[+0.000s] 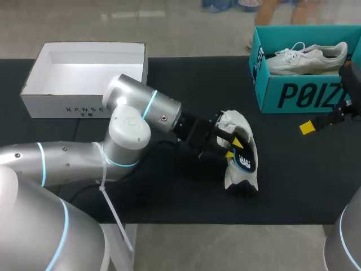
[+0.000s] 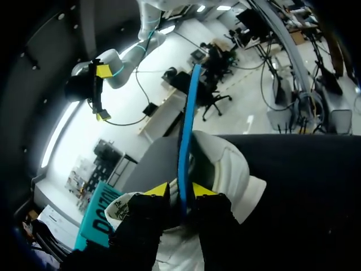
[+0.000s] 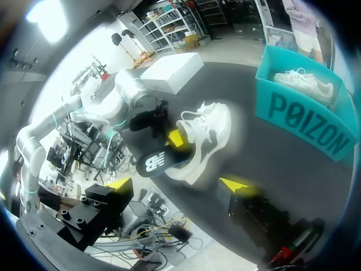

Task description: Take the shoe out of the shoebox, open the shoe tongue, remove and reinsert the insole, then place the shoe into the shoebox

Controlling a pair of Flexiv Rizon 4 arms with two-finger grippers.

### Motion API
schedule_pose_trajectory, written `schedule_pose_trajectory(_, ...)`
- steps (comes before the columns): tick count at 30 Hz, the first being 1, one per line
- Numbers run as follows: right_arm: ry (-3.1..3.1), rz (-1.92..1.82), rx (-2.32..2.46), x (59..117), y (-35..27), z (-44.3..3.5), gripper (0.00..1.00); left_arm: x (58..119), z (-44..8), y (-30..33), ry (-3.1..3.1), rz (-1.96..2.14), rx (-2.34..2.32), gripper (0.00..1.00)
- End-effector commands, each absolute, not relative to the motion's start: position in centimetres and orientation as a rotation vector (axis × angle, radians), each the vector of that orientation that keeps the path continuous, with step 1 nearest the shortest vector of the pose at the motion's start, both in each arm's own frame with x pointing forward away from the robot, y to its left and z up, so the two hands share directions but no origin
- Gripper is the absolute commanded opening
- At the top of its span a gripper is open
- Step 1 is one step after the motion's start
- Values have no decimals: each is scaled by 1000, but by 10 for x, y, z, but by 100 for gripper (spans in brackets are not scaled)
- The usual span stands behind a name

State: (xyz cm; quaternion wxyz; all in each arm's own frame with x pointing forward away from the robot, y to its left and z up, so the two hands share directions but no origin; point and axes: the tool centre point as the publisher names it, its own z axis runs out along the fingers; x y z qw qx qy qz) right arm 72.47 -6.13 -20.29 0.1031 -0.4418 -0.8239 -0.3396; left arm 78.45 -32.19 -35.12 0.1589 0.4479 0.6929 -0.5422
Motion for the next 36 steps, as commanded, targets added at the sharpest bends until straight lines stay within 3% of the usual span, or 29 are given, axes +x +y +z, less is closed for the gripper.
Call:
schedule_pose_trajectory(1,-2433,-1001,-1308,723,-61,-203,100,776,-343,-314,1980,-1540,1265,91)
schedule_pose_trajectory(4,-2433,-1001,-1308,723,-61,-203,100,773,-336,-311,1977,-1536,1262,83)
schedule_pose_trajectory(7,-2433,-1001,-1308,723,-61,-203,100,771,-333,-311,1976,-1537,1265,50)
schedule_pose_trajectory(13,-2433,-1001,-1308,723,-61,-203,100,765,-336,-318,1979,-1568,1257,36)
schedule_pose_trajectory(17,-2433,-1001,-1308,723,-61,-203,100,764,-340,-324,1986,-1594,1260,14)
schedule_pose_trajectory(21,-2433,-1001,-1308,723,-61,-203,100,764,-342,-326,1991,-1606,1266,0)
schedule_pose_trajectory(36,-2433,-1001,-1308,723,-61,-203,100,794,-347,-321,1982,-1479,1321,0)
